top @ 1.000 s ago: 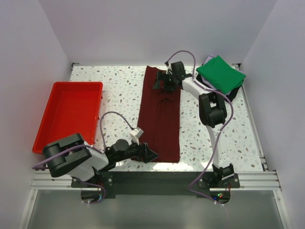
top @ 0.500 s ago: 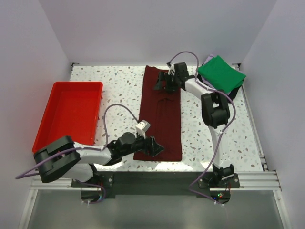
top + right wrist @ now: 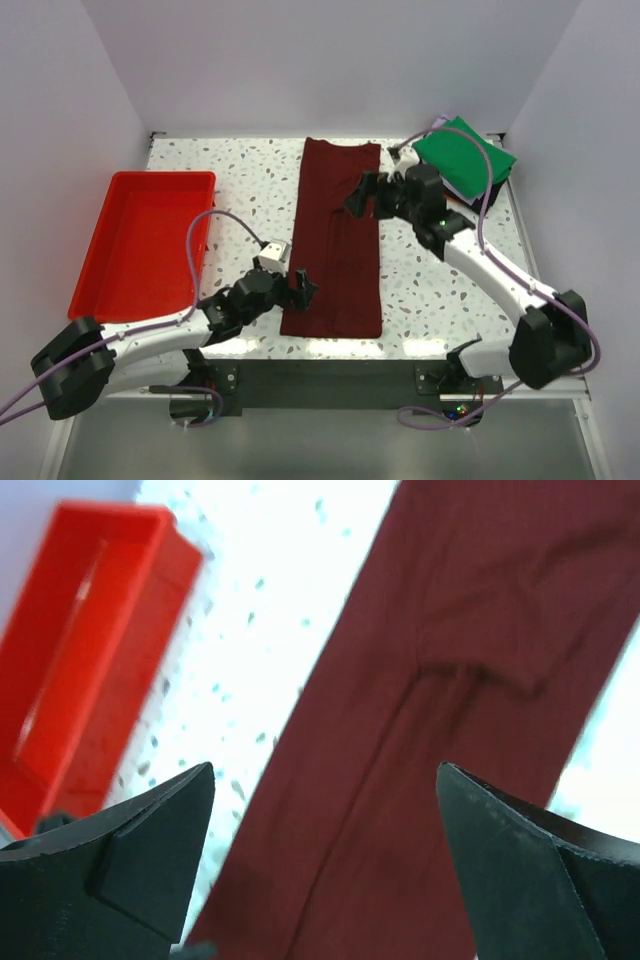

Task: Fold and stack the t-shirts
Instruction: Fold the tshirt

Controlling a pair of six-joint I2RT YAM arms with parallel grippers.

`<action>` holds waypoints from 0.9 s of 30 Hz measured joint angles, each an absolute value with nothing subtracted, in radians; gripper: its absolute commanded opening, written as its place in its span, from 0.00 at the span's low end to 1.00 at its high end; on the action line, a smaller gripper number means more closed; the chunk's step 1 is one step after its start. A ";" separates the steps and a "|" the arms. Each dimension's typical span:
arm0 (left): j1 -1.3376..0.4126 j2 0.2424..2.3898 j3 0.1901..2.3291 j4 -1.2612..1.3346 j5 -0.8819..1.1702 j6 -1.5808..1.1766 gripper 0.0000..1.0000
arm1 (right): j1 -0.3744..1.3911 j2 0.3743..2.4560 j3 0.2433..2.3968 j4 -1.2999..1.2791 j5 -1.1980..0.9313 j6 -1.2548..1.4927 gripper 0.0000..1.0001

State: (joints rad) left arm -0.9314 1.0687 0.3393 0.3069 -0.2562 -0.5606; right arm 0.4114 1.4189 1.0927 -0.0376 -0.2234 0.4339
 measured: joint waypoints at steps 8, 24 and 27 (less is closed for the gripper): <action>-0.929 0.948 0.268 0.142 -0.296 -0.618 0.85 | 0.583 1.149 0.690 -0.204 0.011 0.522 0.90; -0.929 0.834 0.230 -0.071 -0.299 -0.700 0.77 | 0.863 0.928 0.479 -0.482 0.154 0.782 0.62; -0.929 0.818 0.230 -0.101 -0.299 -0.707 0.77 | 0.892 0.931 0.452 -0.481 0.144 0.818 0.59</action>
